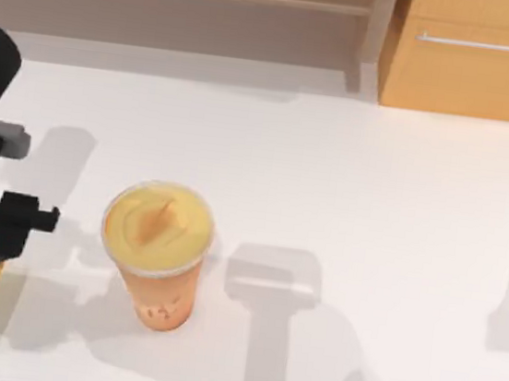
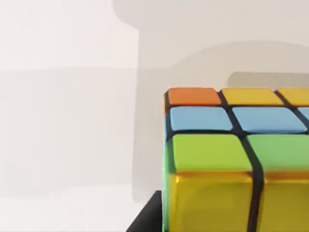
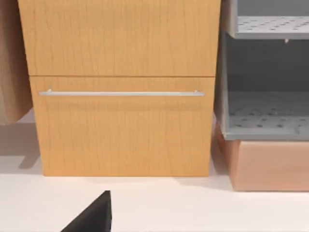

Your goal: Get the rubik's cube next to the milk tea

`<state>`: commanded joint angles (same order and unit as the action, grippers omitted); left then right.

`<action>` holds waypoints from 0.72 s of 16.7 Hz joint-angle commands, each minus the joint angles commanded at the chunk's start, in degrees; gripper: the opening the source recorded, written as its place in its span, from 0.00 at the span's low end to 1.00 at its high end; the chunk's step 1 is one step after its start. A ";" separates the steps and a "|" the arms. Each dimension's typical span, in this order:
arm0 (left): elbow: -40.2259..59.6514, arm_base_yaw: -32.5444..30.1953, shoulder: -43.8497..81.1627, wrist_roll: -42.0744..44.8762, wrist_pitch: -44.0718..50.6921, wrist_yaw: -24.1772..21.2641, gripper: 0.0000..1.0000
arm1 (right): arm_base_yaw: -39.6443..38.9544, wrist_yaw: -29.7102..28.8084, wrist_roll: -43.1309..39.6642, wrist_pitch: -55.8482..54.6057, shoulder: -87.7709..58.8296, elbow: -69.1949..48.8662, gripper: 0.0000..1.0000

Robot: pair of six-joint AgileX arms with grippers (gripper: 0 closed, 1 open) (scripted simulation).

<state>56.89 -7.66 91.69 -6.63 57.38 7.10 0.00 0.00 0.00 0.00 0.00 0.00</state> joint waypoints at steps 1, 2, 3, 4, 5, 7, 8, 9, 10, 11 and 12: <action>-0.20 0.45 -0.18 0.65 -0.24 1.37 0.00 | 0.00 0.00 0.00 0.00 0.00 0.00 1.00; -0.39 0.88 -0.41 1.27 -0.59 2.60 0.00 | 0.00 0.00 0.00 0.00 0.00 0.00 1.00; -0.49 1.30 -0.71 1.77 -1.00 3.57 0.00 | 0.00 0.00 0.00 0.00 0.00 0.00 1.00; -0.48 1.68 -1.07 2.06 -1.44 4.11 0.00 | 0.00 0.00 0.00 0.00 0.00 0.00 1.00; -0.38 2.03 -1.48 2.09 -1.91 4.20 0.00 | 0.00 0.00 0.00 0.00 0.00 0.00 1.00; -0.10 2.50 -2.31 1.43 -2.78 3.09 0.00 | 0.00 0.00 0.00 0.00 0.00 0.00 1.00; 0.05 2.55 -2.61 0.78 -3.11 1.93 0.00 | 0.00 0.00 0.00 0.00 0.00 0.00 1.00; 0.22 2.45 -2.79 0.07 -3.36 0.57 0.00 | 0.00 0.00 0.00 0.00 0.00 0.00 1.00; 0.33 2.19 -2.82 -0.62 -3.55 -0.84 0.00 | 0.00 0.00 0.00 0.00 0.00 0.00 1.00; 0.33 1.73 -2.66 -1.23 -3.73 -2.27 0.00 | 0.00 0.00 0.00 0.00 0.00 0.00 1.00; 0.19 1.06 -2.27 -1.73 -3.91 -3.68 0.00 | 0.00 0.00 0.00 0.00 0.00 0.00 1.00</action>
<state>57.08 -6.60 89.42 -8.36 53.48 3.43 0.00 0.00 0.00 0.00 0.00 0.00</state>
